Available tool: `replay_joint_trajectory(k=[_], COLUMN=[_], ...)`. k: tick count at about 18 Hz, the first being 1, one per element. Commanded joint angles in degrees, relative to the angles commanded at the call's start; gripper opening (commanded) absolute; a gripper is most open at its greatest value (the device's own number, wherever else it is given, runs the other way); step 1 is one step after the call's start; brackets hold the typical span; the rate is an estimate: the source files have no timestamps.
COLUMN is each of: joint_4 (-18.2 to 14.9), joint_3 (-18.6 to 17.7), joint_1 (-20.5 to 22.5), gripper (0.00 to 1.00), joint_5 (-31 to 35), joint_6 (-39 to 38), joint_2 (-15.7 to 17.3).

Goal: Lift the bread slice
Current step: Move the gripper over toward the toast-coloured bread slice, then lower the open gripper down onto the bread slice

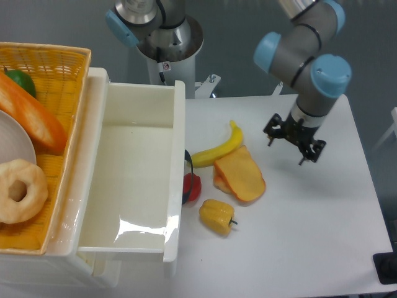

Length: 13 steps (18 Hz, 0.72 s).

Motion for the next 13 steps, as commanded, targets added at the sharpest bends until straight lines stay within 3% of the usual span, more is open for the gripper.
replay_joint_trajectory(k=[8, 13], joint_4=[0.0, 0.09], joint_3=[-1.23, -1.58], joint_1=[-7.12, -8.98], gripper=[1.0, 1.0], joint_5=[0.35, 0.53], joint_6=[-7.47, -8.62], joint_2=[-1.22, -1.76])
